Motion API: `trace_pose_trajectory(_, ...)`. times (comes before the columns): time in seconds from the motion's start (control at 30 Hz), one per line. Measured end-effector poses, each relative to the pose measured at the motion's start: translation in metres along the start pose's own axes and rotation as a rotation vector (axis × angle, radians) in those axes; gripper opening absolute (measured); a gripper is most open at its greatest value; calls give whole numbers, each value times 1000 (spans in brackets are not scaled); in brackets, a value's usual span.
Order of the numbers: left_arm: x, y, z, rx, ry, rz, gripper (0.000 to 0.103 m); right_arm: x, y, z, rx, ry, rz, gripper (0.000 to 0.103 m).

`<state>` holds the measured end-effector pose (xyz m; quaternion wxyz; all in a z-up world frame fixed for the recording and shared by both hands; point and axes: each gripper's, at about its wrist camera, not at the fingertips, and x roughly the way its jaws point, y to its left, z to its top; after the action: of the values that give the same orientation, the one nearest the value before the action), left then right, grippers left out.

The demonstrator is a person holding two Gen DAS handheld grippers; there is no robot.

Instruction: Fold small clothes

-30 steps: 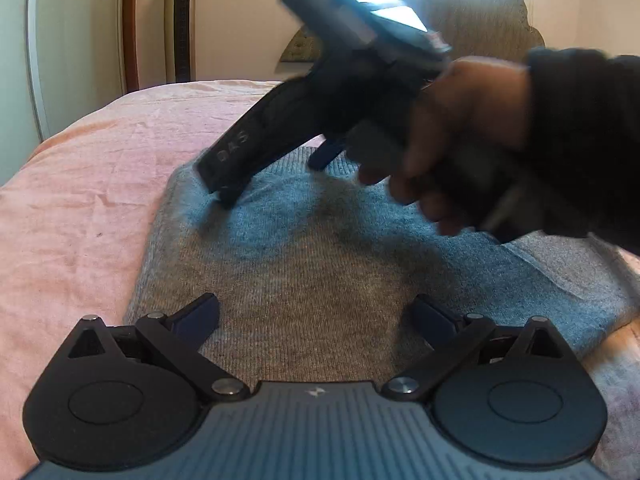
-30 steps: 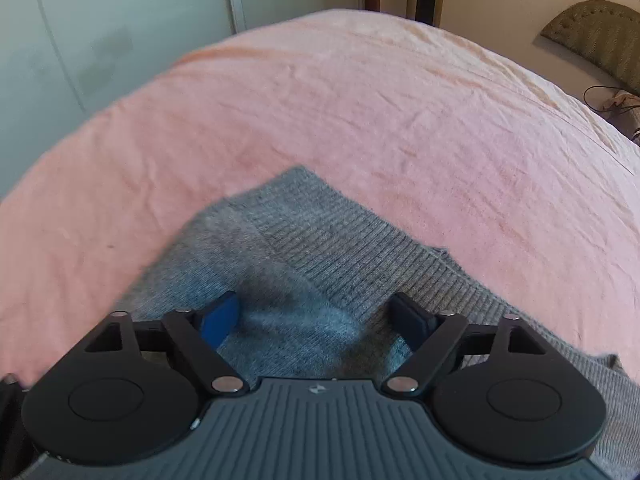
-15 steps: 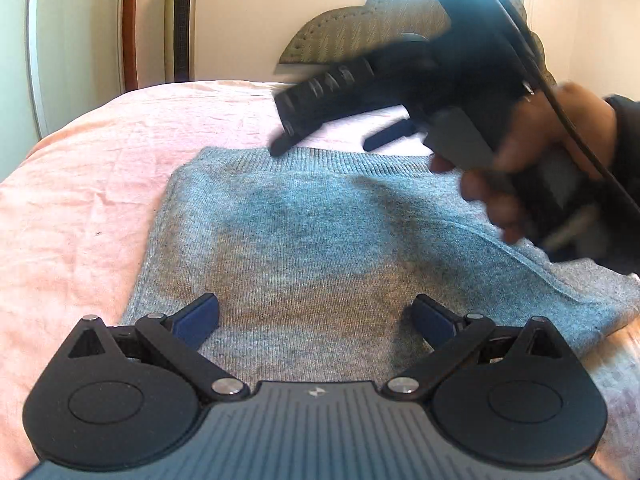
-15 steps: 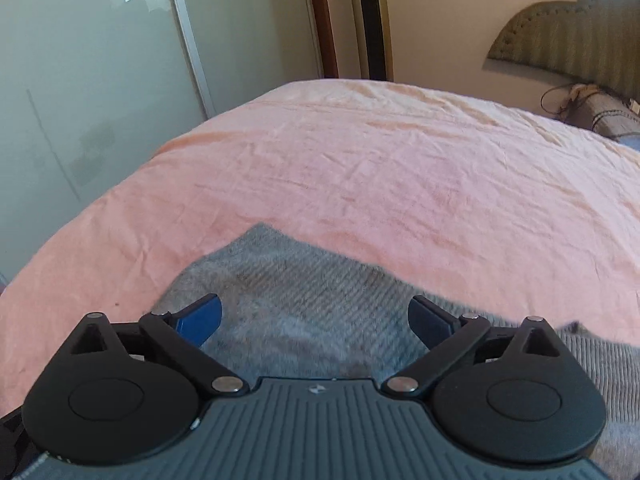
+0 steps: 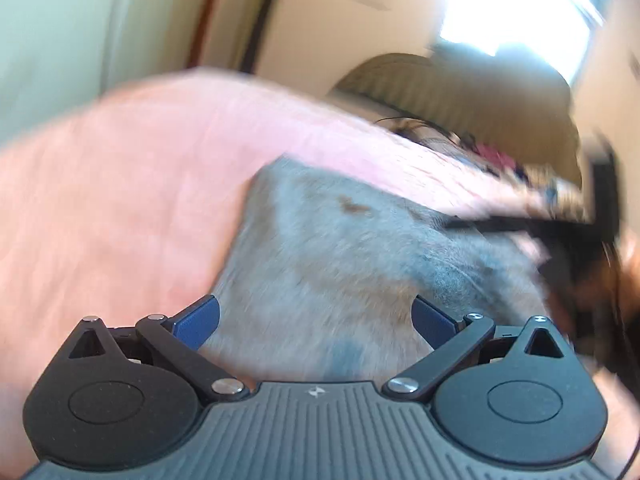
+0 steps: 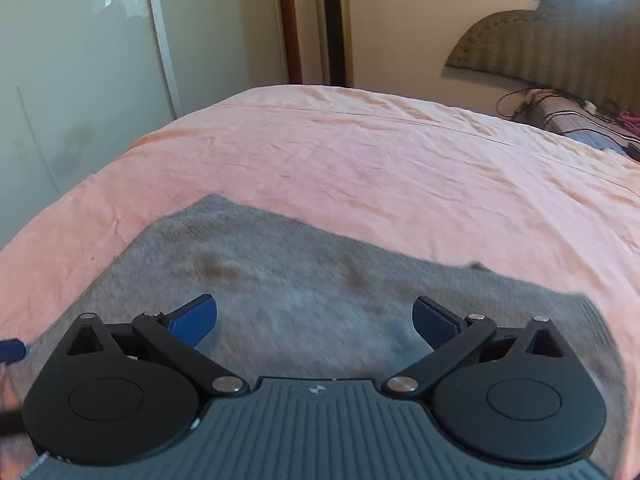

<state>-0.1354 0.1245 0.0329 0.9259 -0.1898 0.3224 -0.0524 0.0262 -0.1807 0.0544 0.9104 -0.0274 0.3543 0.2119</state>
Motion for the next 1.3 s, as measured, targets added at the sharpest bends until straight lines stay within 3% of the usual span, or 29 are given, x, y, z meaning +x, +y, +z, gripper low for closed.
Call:
trace_pose_trajectory(0.07,-3,15,-4,-132,33,-29,103,-21,-20,-26,17,2,-81,103)
trace_pose_trajectory(0.17,-3,18,-6,-233,24,-83,103,-31,-40,-60,23,16,-180,103)
trace_pose_trajectory(0.27,3,31,-3,-456,41,-142,103,-32,-52,-88,30,-88,-175,103)
trace_pose_trajectory(0.37,-1,38,-1,-593,38,-130,103,-33,-54,-89,39,-95,-177,103)
trace_pose_trajectory(0.5,-5,42,-8,-640,60,-45,103,-34,-57,-90,59,-102,-159,103)
trace_pose_trajectory(0.73,8,27,-3,-627,-6,38,99,-41,-62,-91,94,-120,-130,103)
trace_pose_trajectory(0.77,12,24,-1,-615,-25,51,88,-41,-63,-91,98,-122,-126,103)
trace_pose_trajectory(0.8,21,22,1,-607,-4,62,33,-42,-63,-92,102,-125,-123,103)
trace_pose_trajectory(0.83,33,22,3,-606,61,69,5,-42,-64,-92,106,-126,-120,103)
trace_pose_trajectory(0.87,42,21,3,-609,99,83,6,-42,-64,-92,109,-128,-119,103)
trace_pose_trajectory(0.9,42,20,3,-610,78,85,6,-43,-65,-92,111,-129,-118,103)
trace_pose_trajectory(1.03,38,9,9,-544,55,134,6,-43,-64,-93,113,-130,-118,103)
trace_pose_trajectory(1.1,35,-7,17,-420,28,182,6,-43,-64,-93,110,-128,-120,103)
trace_pose_trajectory(1.17,30,-50,21,-122,-29,206,6,-43,-63,-93,106,-125,-125,103)
trace_pose_trajectory(1.23,26,-103,7,249,-87,189,6,-43,-62,-93,99,-120,-131,103)
trace_pose_trajectory(1.3,31,-135,-17,476,-70,148,6,-45,-62,-90,110,-118,-133,103)
